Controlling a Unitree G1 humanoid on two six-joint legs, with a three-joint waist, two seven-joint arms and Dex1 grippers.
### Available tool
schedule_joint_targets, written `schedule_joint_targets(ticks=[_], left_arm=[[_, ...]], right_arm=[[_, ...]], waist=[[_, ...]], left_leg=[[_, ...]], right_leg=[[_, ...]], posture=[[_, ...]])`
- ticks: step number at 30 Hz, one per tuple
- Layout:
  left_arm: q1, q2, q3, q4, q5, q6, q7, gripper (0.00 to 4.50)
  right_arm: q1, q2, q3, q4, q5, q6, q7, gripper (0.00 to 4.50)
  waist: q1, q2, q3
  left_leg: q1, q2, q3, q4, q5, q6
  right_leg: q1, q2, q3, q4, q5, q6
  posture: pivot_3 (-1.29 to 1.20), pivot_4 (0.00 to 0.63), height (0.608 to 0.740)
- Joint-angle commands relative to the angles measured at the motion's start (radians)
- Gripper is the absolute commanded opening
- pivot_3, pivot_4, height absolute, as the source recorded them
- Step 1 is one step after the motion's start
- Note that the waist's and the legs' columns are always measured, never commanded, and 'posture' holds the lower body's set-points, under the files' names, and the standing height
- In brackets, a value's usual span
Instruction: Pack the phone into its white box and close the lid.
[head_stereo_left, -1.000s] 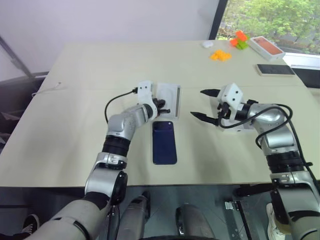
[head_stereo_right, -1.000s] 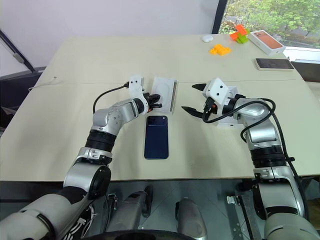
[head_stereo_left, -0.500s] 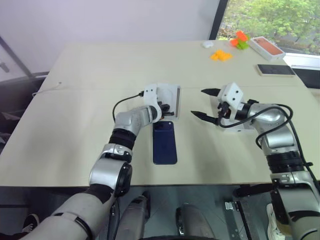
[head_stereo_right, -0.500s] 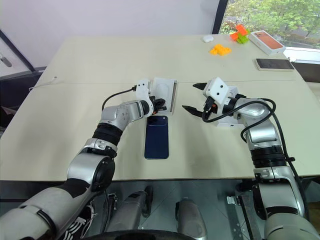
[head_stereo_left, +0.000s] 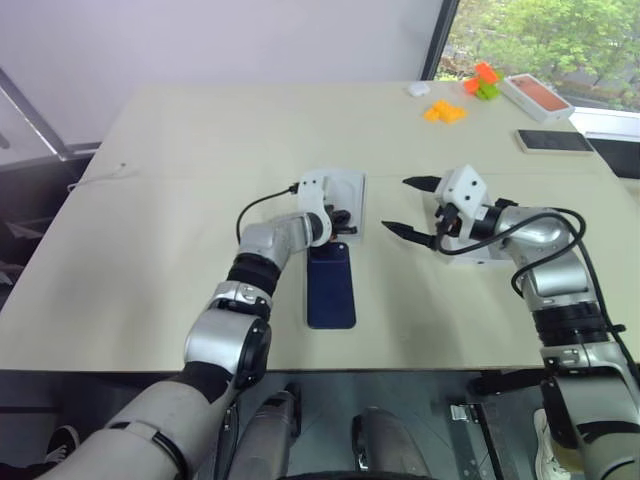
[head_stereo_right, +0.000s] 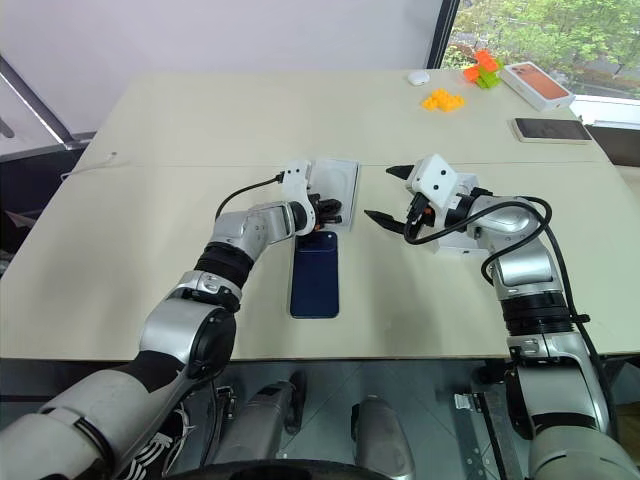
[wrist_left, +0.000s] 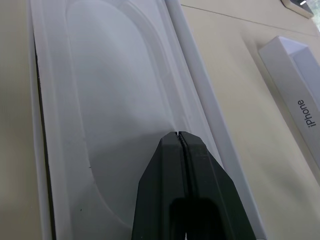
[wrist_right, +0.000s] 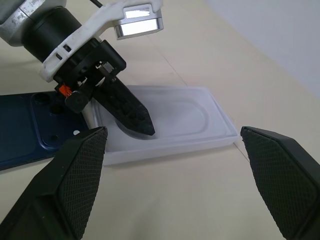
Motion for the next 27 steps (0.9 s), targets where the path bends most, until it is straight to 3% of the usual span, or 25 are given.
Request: schedule_joint_targets(ticks=[1,9,20,27], left_arm=[[-0.020,0.005,0.020,-0.011,0.002,-0.011,-0.003,0.05],[0.004,0.029,0.022,-0.119,-0.008,0.041,-0.021,0.05],[0.159,0.058,-0.016,-0.487,0.008,0.171,0.015,0.05],[0.187,0.057,-0.005,-0.421,0.036,0.133,0.057,0.05]], right_arm=[[-0.021,-0.006,-0.020,-0.030,0.006,-0.015,-0.007,4.50],[-0.027,-0.005,-0.018,-0.023,0.005,-0.019,-0.006,4.50],[-0.038,0.000,-0.015,-0.012,0.005,-0.024,-0.003,4.50],[-0.036,0.004,-0.013,-0.013,0.007,-0.025,-0.003,4.50]], waist=[[0.000,0.000,0.000],[-0.002,0.000,0.000],[-0.001,0.000,0.000],[0.000,0.000,0.000]], left_leg=[[0.000,0.000,0.000,0.000,0.000,0.000],[0.000,0.000,0.000,0.000,0.000,0.000],[0.000,0.000,0.000,0.000,0.000,0.000],[0.001,0.000,0.000,0.001,0.000,0.000]], right_leg=[[0.000,0.000,0.000,0.000,0.000,0.000],[0.000,0.000,0.000,0.001,0.000,0.000],[0.000,0.000,0.001,0.001,0.000,0.000],[0.001,0.000,0.001,0.001,0.000,0.000]], posture=[[0.00,0.150,0.740],[0.00,0.150,0.740],[0.00,0.150,0.740],[0.00,0.150,0.740]])
